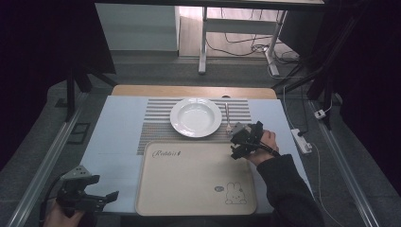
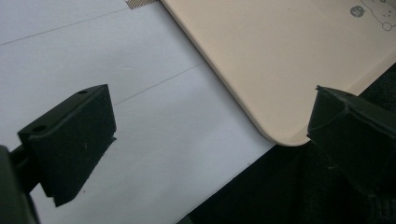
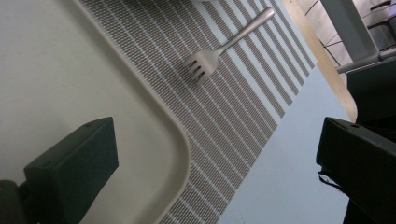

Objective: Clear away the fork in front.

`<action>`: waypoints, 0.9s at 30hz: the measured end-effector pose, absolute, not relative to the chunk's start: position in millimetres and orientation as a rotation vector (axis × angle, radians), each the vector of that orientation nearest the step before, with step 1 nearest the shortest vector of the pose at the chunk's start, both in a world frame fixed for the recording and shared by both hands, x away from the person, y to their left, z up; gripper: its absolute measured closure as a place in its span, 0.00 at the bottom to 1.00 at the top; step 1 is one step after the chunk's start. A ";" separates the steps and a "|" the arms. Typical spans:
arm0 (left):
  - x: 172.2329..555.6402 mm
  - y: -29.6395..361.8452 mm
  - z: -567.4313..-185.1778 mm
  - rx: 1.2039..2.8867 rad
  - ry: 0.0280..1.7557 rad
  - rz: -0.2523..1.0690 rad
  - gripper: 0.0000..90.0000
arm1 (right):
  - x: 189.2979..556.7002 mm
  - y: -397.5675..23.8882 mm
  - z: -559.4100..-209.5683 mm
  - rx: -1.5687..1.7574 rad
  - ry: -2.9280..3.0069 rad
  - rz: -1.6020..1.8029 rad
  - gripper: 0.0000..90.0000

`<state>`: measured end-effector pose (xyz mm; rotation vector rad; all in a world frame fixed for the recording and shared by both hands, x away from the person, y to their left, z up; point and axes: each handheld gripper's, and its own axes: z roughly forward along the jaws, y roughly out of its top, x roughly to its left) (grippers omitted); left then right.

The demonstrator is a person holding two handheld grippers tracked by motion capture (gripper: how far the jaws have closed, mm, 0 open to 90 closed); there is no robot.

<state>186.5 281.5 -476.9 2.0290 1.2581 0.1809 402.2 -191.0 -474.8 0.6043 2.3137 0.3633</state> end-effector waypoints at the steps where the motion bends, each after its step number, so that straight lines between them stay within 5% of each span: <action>1: 186.6 281.4 -476.9 2.029 1.258 0.181 0.02 | 404.9 -189.9 -475.3 0.596 2.311 0.359 0.00; 16: 186.4 281.8 -477.0 2.029 1.257 0.180 0.02 | 441.3 -173.8 -487.3 0.507 2.287 0.239 0.03; 27: 185.8 282.5 -477.0 2.028 1.257 0.178 0.02 | 453.0 -159.0 -499.2 0.359 2.311 0.144 0.24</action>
